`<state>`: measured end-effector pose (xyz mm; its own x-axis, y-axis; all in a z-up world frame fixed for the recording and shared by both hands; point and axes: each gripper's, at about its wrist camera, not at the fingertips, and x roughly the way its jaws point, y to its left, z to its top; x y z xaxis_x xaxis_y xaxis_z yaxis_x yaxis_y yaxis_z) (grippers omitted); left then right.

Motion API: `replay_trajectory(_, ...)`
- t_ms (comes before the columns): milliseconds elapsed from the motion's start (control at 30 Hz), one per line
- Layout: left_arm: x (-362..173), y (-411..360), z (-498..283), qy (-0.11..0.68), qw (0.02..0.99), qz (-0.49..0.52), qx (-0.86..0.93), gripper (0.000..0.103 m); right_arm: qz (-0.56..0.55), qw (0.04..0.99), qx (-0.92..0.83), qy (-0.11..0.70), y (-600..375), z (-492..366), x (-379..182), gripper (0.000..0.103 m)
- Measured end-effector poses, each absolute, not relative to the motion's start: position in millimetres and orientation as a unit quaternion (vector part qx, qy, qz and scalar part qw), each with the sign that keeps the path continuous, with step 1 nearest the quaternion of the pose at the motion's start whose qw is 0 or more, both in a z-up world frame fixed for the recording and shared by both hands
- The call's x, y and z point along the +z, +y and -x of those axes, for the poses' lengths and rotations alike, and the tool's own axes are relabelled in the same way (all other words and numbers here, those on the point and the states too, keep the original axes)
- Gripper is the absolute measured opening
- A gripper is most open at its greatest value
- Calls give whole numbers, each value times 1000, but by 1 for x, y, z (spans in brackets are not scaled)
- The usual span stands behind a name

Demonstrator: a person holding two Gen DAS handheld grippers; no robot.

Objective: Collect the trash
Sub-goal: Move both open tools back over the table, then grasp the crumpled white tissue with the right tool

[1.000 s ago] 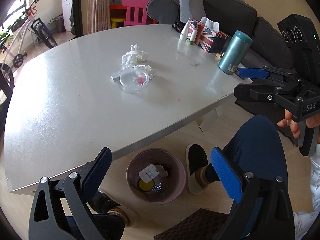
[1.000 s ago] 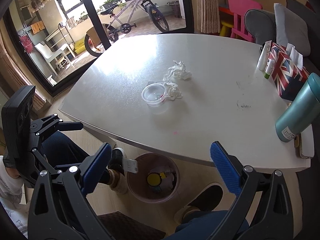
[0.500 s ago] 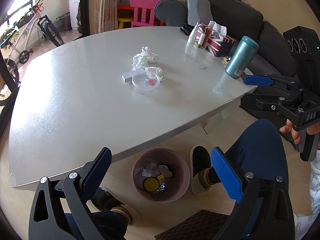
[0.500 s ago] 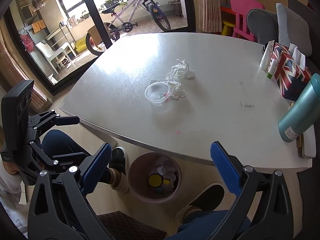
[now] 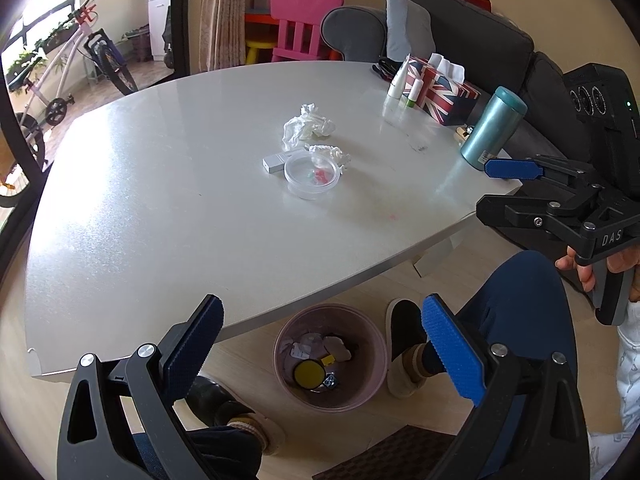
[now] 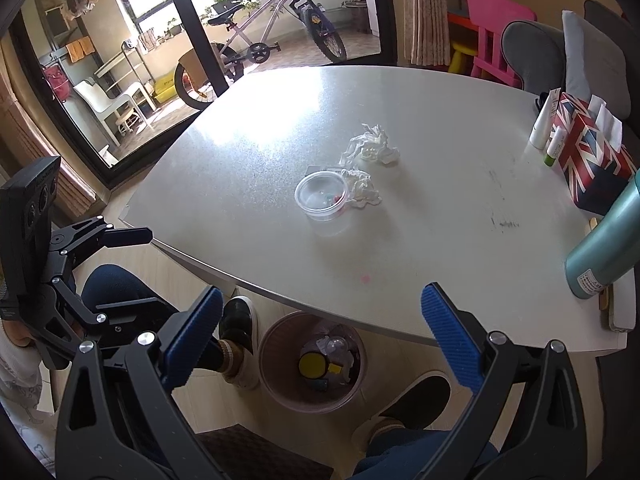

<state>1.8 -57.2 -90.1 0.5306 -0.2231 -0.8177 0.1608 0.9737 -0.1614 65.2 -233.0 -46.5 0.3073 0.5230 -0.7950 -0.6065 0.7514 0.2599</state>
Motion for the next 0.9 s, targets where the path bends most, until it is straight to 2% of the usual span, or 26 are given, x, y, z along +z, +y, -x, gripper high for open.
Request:
replay_trajectory(467,-90,-49,-19,470,875,40,-111,96,62,810,339,474,-210,-131,-51,98)
replay_trajectory(900,-99,-38,-39,476,871,55,-109,96,91,797,332,496,-184,-193,-96,95)
